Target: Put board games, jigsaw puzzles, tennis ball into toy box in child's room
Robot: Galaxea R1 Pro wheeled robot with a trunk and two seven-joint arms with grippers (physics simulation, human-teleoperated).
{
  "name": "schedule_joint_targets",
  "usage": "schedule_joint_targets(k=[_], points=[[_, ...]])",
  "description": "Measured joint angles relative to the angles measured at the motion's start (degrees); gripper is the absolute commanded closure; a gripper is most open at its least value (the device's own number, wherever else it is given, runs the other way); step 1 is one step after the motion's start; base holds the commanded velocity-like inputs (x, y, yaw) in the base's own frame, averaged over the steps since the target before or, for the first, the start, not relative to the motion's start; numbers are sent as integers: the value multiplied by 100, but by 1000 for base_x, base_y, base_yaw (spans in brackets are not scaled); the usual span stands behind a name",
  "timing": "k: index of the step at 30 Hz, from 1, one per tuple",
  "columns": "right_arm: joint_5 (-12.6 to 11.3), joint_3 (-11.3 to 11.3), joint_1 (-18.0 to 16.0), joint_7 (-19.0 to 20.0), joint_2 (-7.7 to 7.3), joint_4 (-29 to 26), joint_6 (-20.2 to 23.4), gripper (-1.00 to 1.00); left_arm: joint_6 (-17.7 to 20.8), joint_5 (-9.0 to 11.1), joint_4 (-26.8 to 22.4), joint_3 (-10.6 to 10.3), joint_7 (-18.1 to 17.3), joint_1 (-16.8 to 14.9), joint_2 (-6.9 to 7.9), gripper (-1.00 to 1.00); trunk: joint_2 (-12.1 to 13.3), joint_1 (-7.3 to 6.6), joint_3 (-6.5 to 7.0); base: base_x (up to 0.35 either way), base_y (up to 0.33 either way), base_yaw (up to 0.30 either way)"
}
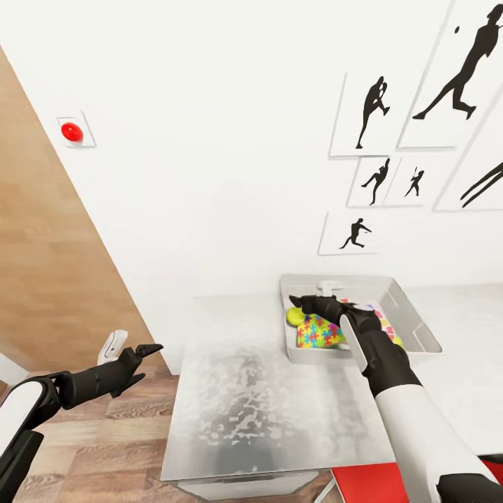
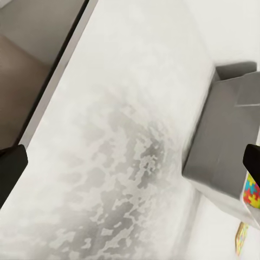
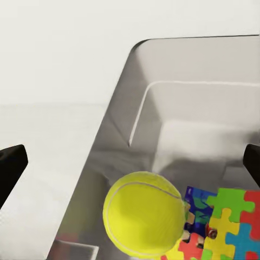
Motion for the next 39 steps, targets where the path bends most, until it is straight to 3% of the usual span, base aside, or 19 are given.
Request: schedule_joint_targets(k=[7,11,13,18,20,21,22,26,28,31,32,33,34,35,36,37,38,39], points=[[-23,-32,44,14,-62,-369,6,-100,-15,-6,0,0,16,0,-7,-100,0,0,0,0,0,0],[-17,-47,115,8,-116,-999,42,-100,-24,-10,0,6,83,0,-10,-100,0,0,0,0,0,0],[-18,-51,221,8,-220,-1367,128,-100,-25,-10,1,8,86,2,-14,-100,0,0,0,0,0,0],[-64,-173,681,19,-653,-2586,402,-100,-26,-6,1,14,75,29,-20,-100,-1,0,0,0,0,0],[-82,-324,963,15,-768,-3004,444,-100,-26,-3,-2,7,71,36,-23,-100,0,0,0,-9,-31,0],[-79,-512,1082,76,-813,-3156,463,-100,-23,-2,-15,5,66,39,-24,-100,0,0,0,-73,-150,0],[-75,-829,1188,313,-852,-3287,478,-100,-17,6,-61,-1,55,42,-29,-100,0,0,0,-87,-172,0],[-69,-1431,1250,1109,-1003,-3404,562,-100,46,16,-170,9,-82,-74,-32,-100,0,2,0,-150,-228,0],[-62,-1939,1225,1312,-1101,-3426,1099,-100,83,31,-192,6,-264,-339,-31,-100,1,2,1,-194,-256,0],[-81,-2251,1192,1382,-1241,-3432,1413,-100,172,54,-197,-19,-440,-620,-61,-100,0,2,1,-166,-213,-49],[-56,-2454,1142,1408,-1513,-3435,1609,-100,287,41,-201,-337,-745,-1175,-594,-100,-2,-1,-1,-64,-76,-199],[-73,-2596,1119,1405,-1554,-3436,1646,-100,278,138,-203,-1113,-768,-1846,-907,-100,2,2,2,-51,-61,-218],[-82,-2667,1110,1403,-1563,-3436,1669,-100,289,94,-202,-1082,-763,-1884,-1038,-100,0,0,0,-11,-13,-278],[-52,-2929,993,1395,-1642,-3432,1886,-100,322,19,-199,-1628,-187,-2470,-1501,-100,1,0,-1,-7,-8,-283],[-54,-2971,971,1394,-1710,-3430,1930,-100,276,139,-205,-1926,74,-2999,-2243,-100,-1,0,2,-5,-7,-285],[-57,-2982,965,1393,-1747,-3429,1945,-100,290,94,-204,-1990,204,-3019,-2273,-100,-1,-1,0,-2,-2,-291],[-36,-3041,949,1381,-1868,-3428,1979,-100,245,134,-205,-2186,672,-3370,-2512,-100,1,1,2,-1,-1,-292],[-36,-3135,944,1337,-1924,-3423,2002,-100,223,116,-200,-2292,826,-3527,-2593,-100,-2,-1,1,-1,-1,-292]])
